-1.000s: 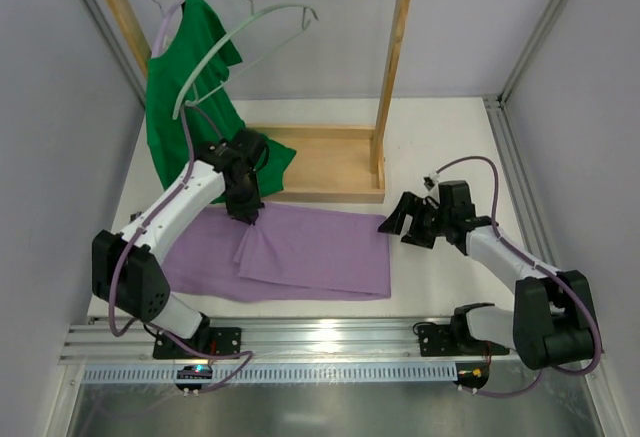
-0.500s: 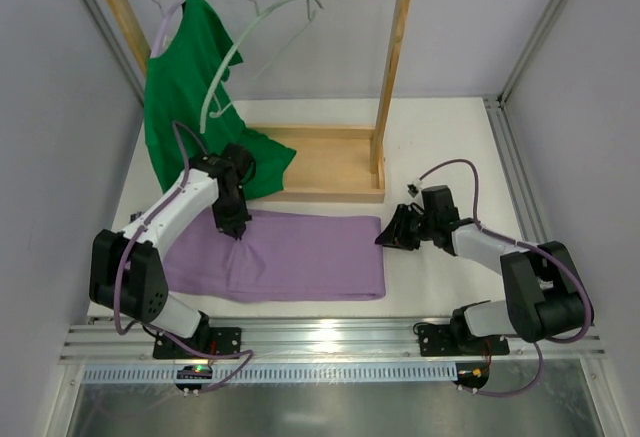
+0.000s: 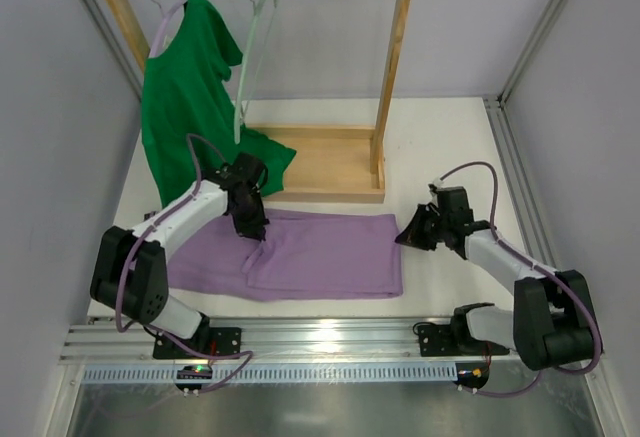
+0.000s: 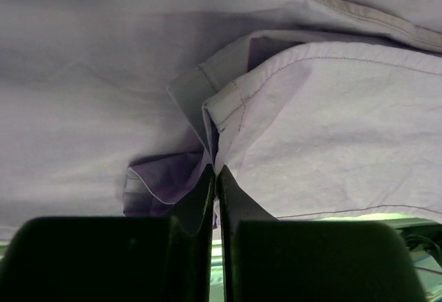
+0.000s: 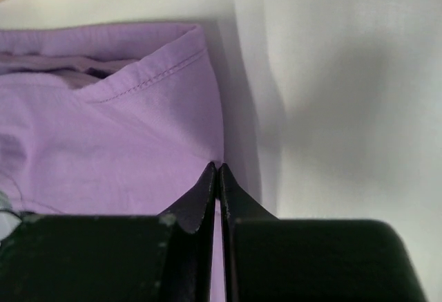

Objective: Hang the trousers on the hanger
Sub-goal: Fold the trousers

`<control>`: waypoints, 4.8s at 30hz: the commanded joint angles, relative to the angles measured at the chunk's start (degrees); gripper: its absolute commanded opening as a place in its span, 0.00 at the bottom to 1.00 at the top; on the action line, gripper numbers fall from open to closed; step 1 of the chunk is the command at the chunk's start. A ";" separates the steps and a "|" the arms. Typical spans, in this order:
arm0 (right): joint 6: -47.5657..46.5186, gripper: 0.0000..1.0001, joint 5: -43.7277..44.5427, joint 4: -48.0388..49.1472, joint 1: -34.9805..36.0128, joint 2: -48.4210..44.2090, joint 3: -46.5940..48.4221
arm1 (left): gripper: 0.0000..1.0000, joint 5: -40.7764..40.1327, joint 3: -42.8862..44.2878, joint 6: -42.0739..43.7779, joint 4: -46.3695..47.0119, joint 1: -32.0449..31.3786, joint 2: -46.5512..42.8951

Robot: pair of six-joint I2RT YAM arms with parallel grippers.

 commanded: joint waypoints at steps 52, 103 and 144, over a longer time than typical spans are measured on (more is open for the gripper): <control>-1.97 0.77 -12.48 10.48 -3.24 0.54 -5.37 | 0.00 -21.82 10.09 6.56 -19.62 6.71 0.27; -2.76 0.73 12.75 -15.55 -10.97 -13.08 4.13 | 0.00 -17.33 19.49 -4.51 -10.64 -8.04 14.43; 1.53 0.82 -6.51 -1.66 2.28 -21.01 1.03 | 0.62 -25.60 7.54 6.04 -3.62 0.22 -2.53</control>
